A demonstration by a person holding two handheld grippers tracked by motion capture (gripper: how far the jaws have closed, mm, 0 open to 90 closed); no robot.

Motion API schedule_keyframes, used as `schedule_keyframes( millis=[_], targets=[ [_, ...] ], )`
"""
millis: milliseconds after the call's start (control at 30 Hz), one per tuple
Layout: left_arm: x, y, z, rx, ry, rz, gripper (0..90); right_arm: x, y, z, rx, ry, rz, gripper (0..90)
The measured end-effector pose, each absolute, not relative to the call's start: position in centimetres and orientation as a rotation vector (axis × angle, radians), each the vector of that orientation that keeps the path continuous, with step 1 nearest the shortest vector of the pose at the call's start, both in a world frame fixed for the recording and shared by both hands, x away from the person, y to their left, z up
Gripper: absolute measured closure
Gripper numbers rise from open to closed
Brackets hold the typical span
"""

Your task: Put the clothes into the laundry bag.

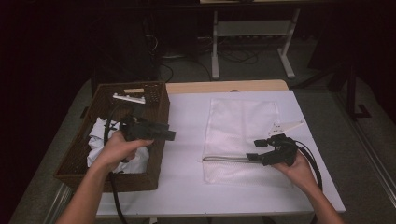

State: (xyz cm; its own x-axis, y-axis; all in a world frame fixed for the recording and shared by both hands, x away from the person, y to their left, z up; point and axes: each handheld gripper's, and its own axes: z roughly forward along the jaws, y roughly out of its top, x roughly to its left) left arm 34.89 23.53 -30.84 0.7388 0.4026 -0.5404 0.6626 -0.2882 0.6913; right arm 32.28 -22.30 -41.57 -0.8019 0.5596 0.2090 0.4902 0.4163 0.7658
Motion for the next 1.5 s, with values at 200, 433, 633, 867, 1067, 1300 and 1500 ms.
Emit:
schedule_keyframes(
  millis=[200, 433, 633, 867, 1067, 1300, 1500],
  targets=[
    [35.2, 27.3, -30.6, 1.925, 0.901, -0.266, 19.4, 32.3, -22.1, -41.7, 0.937, 2.584, 1.343, 28.4],
    [35.4, 30.7, -30.9, 2.009, 1.008, -0.141, 19.2, 32.4, -21.8, -41.9, 0.934, 2.597, 1.325, 27.8],
    [35.7, 33.6, -31.9, 2.127, 1.155, 0.054, 19.2, 32.5, -21.8, -42.1, 0.93, 2.606, 1.317, 27.5],
    [35.4, 34.4, -33.9, 2.339, 1.248, 0.137, 17.0, 32.5, -21.6, -42.3, 0.912, 2.631, 1.295, 27.2],
    [35.4, 33.2, -35.7, 2.498, 1.249, 0.078, 13.4, 32.6, -21.5, -42.3, 0.894, 2.637, 1.293, 27.2],
    [36.3, 32.1, -37.8, 2.574, 1.273, 0.0, 13.3, 33.6, -21.0, -41.7, 0.763, 2.676, 1.185, 28.0],
    [36.3, 31.4, -39.4, 2.631, 1.284, 0.08, 23.8, 34.7, -20.5, -42.1, 0.675, 2.736, 1.102, 35.9]
  ],
)
